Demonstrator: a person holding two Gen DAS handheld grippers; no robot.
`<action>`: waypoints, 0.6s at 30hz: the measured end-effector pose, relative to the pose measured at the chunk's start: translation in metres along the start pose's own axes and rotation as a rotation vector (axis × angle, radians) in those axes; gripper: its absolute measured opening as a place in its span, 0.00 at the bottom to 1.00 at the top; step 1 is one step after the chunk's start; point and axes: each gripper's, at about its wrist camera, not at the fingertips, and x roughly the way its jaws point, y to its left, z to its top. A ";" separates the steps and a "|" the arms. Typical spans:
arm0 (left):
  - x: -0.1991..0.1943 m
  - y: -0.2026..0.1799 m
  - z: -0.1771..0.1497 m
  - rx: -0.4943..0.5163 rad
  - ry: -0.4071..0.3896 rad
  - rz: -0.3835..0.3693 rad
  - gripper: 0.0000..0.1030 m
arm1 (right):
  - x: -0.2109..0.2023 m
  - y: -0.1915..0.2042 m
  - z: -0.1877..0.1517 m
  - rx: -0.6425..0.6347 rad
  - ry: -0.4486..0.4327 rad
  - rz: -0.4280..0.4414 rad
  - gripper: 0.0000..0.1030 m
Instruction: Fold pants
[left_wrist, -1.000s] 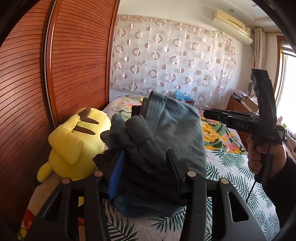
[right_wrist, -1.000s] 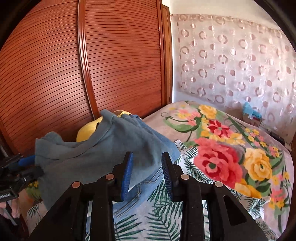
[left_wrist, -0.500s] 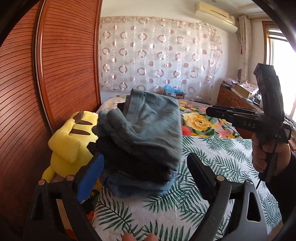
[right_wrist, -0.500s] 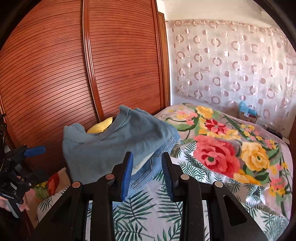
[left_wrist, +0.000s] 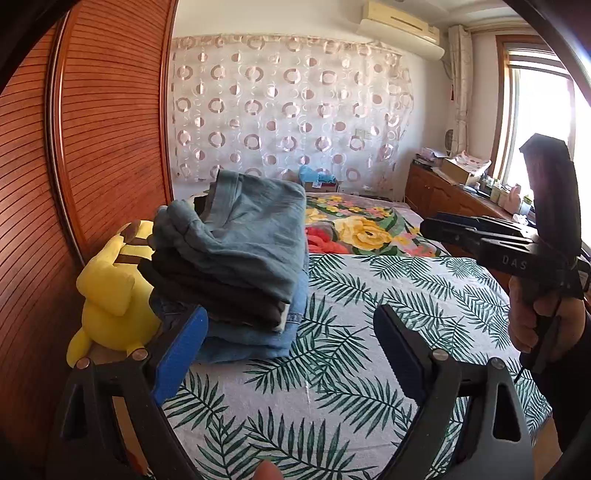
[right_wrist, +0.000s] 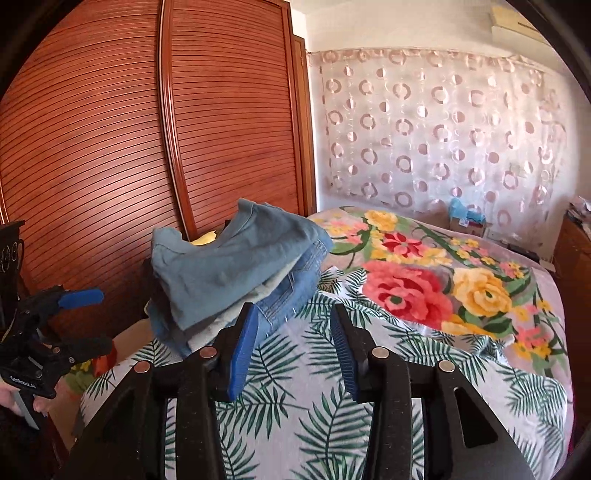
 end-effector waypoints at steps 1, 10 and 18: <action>-0.002 -0.004 -0.001 0.006 -0.003 -0.002 0.89 | -0.005 0.003 -0.003 -0.001 -0.001 -0.008 0.47; -0.019 -0.030 -0.006 0.044 -0.022 -0.054 0.89 | -0.047 0.025 -0.028 0.015 -0.016 -0.059 0.64; -0.025 -0.055 -0.016 0.077 -0.016 -0.061 0.89 | -0.086 0.029 -0.054 0.072 -0.033 -0.125 0.83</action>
